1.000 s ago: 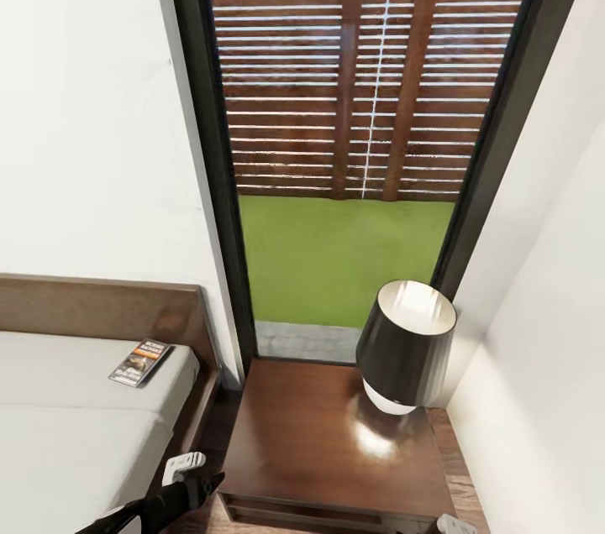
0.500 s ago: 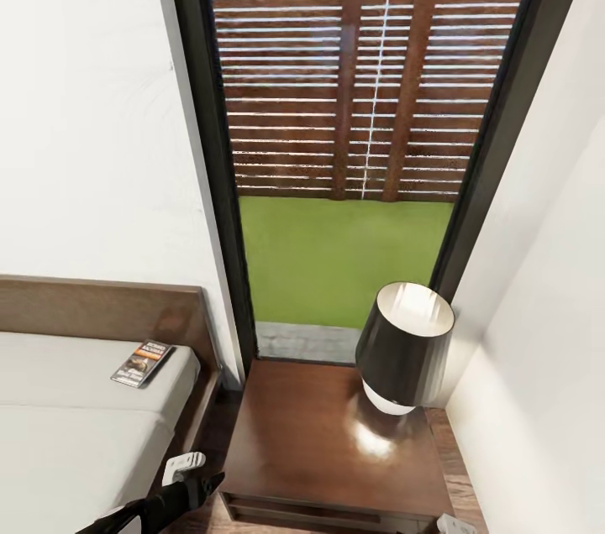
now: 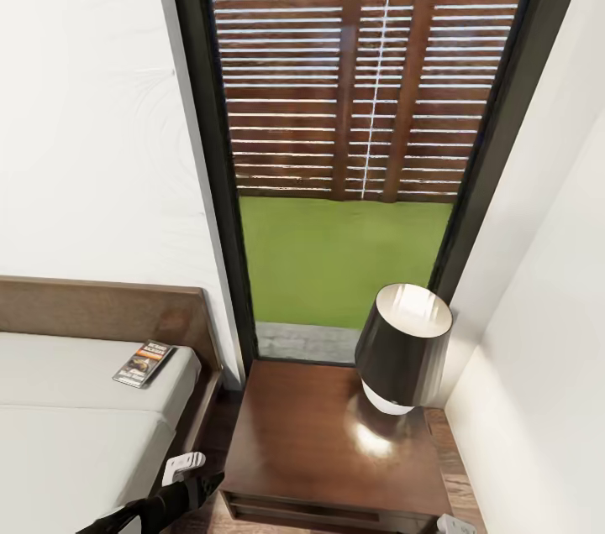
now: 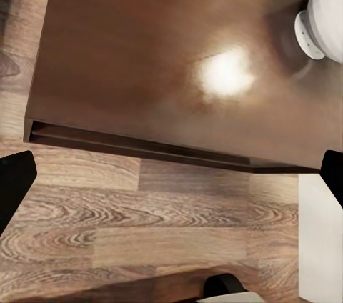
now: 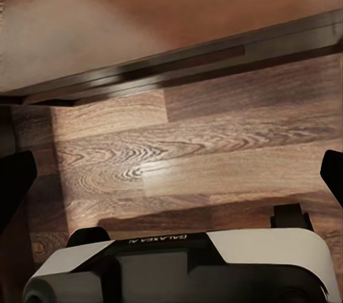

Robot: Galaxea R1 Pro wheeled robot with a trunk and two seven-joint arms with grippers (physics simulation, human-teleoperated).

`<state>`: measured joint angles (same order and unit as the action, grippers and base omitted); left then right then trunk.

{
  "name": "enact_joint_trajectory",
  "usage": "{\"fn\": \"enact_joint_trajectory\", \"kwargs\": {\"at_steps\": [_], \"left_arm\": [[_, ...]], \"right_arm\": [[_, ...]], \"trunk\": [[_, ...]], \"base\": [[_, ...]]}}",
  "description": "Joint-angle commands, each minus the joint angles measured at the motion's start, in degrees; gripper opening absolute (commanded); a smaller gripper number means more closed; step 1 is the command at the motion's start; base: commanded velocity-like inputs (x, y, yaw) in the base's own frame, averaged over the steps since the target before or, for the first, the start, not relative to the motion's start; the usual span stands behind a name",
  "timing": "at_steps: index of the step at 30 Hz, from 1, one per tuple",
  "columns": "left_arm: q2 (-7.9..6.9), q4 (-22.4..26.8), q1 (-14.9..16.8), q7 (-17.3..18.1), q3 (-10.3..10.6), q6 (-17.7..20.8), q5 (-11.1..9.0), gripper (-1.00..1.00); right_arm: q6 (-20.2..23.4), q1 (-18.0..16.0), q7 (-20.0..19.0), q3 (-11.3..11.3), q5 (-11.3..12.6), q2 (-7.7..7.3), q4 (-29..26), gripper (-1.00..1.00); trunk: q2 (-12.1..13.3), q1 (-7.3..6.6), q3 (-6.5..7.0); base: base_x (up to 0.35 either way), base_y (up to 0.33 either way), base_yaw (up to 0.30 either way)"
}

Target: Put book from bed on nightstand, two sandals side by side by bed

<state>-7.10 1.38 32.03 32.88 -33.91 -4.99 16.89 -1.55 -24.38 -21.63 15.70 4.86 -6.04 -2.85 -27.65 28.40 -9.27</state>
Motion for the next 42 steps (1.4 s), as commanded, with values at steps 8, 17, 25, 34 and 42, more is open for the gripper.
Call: {"fn": "enact_joint_trajectory", "kwargs": {"at_steps": [8,17,25,34,42], "left_arm": [[-0.02,-0.1,0.1,0.1,-0.4,-0.4,0.6,1.0],[-0.02,-0.1,0.1,0.1,-0.4,-0.4,0.6,1.0],[-0.02,-0.1,0.1,0.1,-0.4,-0.4,0.6,1.0],[-0.02,-0.1,0.1,0.1,-0.4,-0.4,0.6,1.0],[-0.02,-0.1,0.1,0.2,-0.4,-0.5,0.6,1.0]], "right_arm": [[-0.1,-0.1,-0.3,-0.1,0.5,-0.02,0.1,1.0],[-0.1,-0.1,-0.3,-0.1,0.5,-0.02,0.1,1.0],[-0.1,-0.1,-0.3,-0.1,0.5,-0.02,0.1,1.0],[-0.1,-0.1,-0.3,-0.1,0.5,-0.02,0.1,1.0],[-0.1,-0.1,-0.3,-0.1,0.4,-0.02,0.1,1.0]], "trunk": [[3.1,-1.74,1.34],[4.7,-2.62,2.06],[4.7,-2.62,2.06],[4.7,-2.62,2.06],[4.7,-2.62,2.06]], "base": [[0.0,0.0,0.0],[0.0,0.0,0.0],[0.0,0.0,0.0],[0.0,0.0,0.0],[0.0,0.0,0.0]]}}
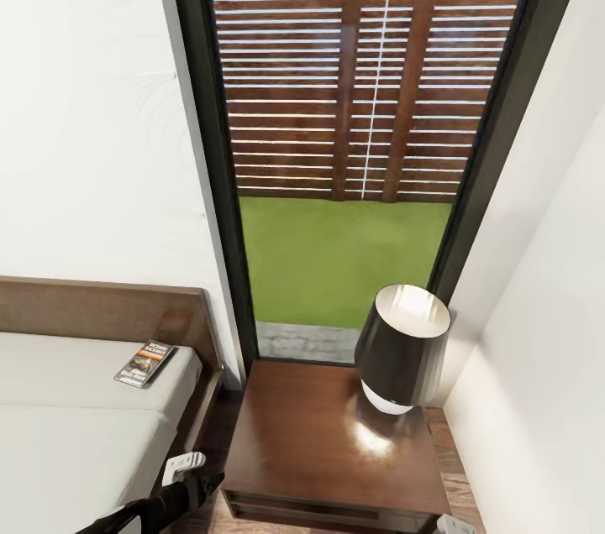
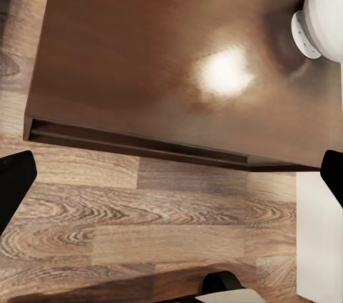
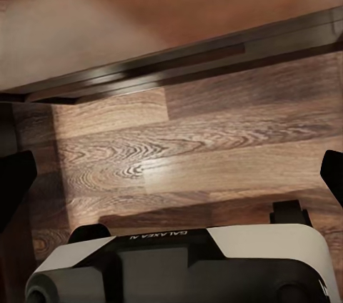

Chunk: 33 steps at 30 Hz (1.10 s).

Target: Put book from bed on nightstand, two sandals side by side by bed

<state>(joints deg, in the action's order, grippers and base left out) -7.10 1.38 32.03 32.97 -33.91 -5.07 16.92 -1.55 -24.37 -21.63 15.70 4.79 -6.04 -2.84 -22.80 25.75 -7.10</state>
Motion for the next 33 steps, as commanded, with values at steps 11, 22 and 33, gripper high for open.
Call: {"fn": "enact_joint_trajectory", "kwargs": {"at_steps": [11,22,33], "left_arm": [[-0.02,-0.3,-1.8,0.5,-0.3,-0.7,0.9,1.0],[-0.11,-0.3,-3.0,0.5,-0.3,-0.6,0.8,1.0],[-0.11,-0.3,-3.0,0.6,-0.3,-0.6,0.8,1.0]], "right_arm": [[-0.8,0.1,0.9,-0.7,0.4,-0.04,0.7,1.0],[-0.8,0.1,0.9,-0.7,0.4,-0.02,0.7,1.0],[-0.8,0.1,0.9,-0.7,0.4,-0.02,0.7,1.0]], "trunk": [[-0.1,0.03,-0.12],[-0.1,0.03,-0.12],[-0.1,0.03,-0.12]], "base": [[0.0,0.0,0.0],[0.0,0.0,0.0],[0.1,0.083,0.0]]}}
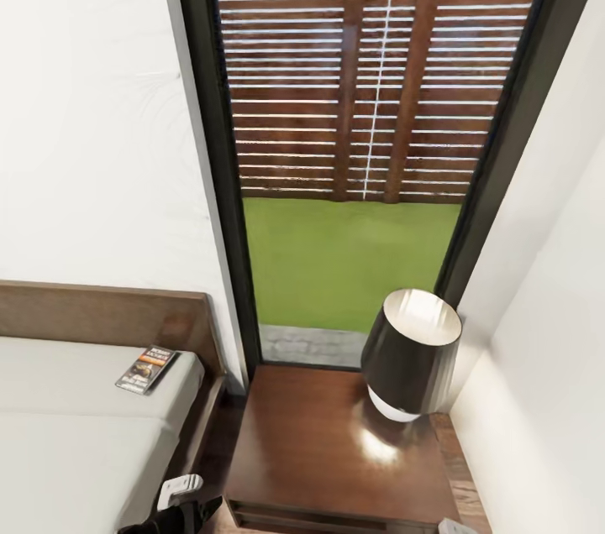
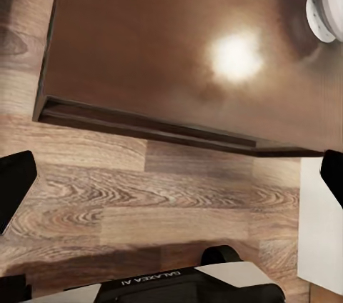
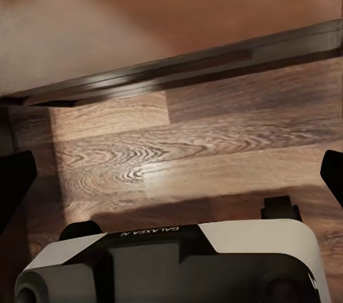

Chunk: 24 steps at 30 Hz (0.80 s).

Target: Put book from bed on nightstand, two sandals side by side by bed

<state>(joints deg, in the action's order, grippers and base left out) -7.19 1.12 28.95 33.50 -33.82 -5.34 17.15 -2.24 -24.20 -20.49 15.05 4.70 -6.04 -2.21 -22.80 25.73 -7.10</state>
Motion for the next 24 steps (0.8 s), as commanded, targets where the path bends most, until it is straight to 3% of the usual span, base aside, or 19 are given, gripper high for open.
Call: {"fn": "enact_joint_trajectory", "kwargs": {"at_steps": [1,6,24], "left_arm": [[-0.02,-0.1,0.1,0.1,-0.4,-0.4,0.6,1.0],[-0.02,-0.1,0.1,0.1,-0.4,-0.4,0.6,1.0],[-0.02,-0.1,0.1,-0.1,-0.4,-0.5,0.6,1.0]], "right_arm": [[-0.1,-0.1,-0.3,-0.1,0.5,-0.02,0.1,1.0],[-0.1,-0.1,-0.3,0.0,0.5,-0.02,0.1,1.0],[-0.1,-0.1,-0.3,0.0,0.5,-0.02,0.1,1.0]], "trunk": [[-0.1,0.05,-0.12],[-0.1,0.05,-0.12],[-0.1,0.05,-0.12]], "base": [[0.131,0.113,0.0],[0.06,0.036,0.0],[0.187,-0.021,0.0]]}}
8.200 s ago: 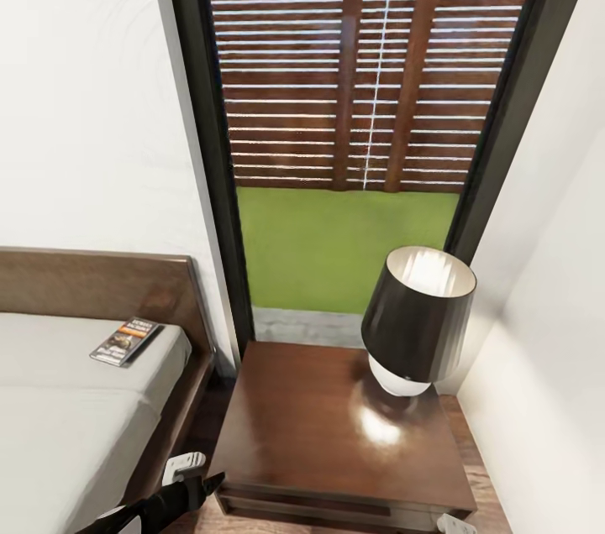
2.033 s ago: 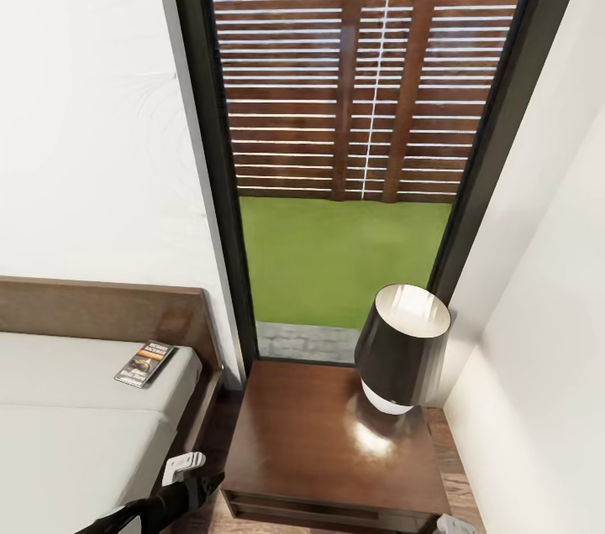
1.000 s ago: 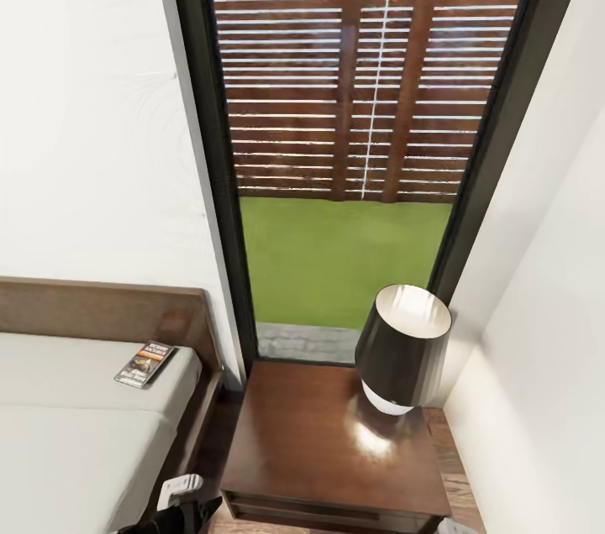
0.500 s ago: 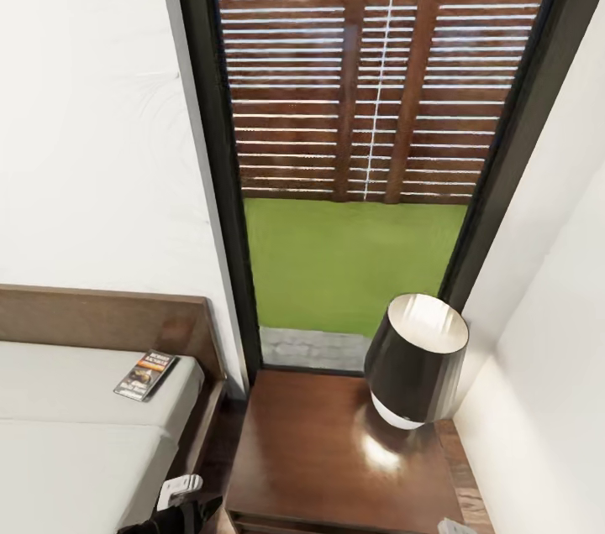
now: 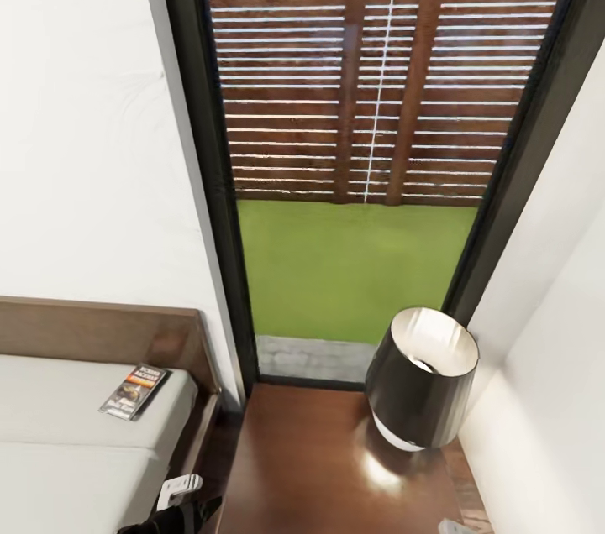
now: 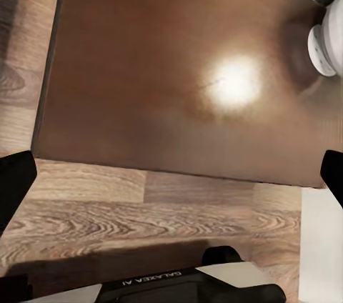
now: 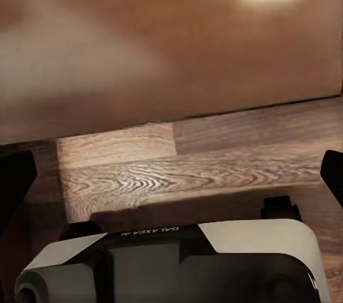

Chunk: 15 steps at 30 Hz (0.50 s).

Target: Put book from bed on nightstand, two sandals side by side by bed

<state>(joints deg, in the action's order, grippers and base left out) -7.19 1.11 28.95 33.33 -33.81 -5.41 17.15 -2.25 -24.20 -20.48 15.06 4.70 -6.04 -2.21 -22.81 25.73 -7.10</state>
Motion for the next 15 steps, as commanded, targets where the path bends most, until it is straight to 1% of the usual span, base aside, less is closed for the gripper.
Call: {"fn": "enact_joint_trajectory", "kwargs": {"at_steps": [1,5,11,15], "left_arm": [[-0.02,-0.1,0.1,0.1,-0.4,-0.4,0.6,1.0],[-0.02,-0.1,0.1,0.1,-0.3,-0.4,0.6,1.0],[-0.02,-0.1,0.1,0.1,-0.3,-0.4,0.6,1.0],[-0.02,-0.1,0.1,0.1,-0.3,-0.3,0.6,1.0]], "right_arm": [[-0.1,-0.1,-0.3,0.0,0.5,-0.02,0.1,1.0],[-0.1,-0.1,-0.3,0.0,0.5,-0.02,0.1,1.0],[-0.1,-0.1,-0.3,0.0,0.5,-0.02,0.1,1.0],[-0.1,-0.1,-0.3,-0.1,0.5,-0.02,0.1,1.0]], "trunk": [[-0.1,0.06,-0.12],[-0.1,0.06,-0.12],[-0.1,0.06,-0.12],[-0.1,0.06,-0.12]], "base": [[0.257,-0.041,0.0],[0.182,-0.018,0.0],[0.053,-0.003,0.0],[0.223,0.001,0.0]]}}
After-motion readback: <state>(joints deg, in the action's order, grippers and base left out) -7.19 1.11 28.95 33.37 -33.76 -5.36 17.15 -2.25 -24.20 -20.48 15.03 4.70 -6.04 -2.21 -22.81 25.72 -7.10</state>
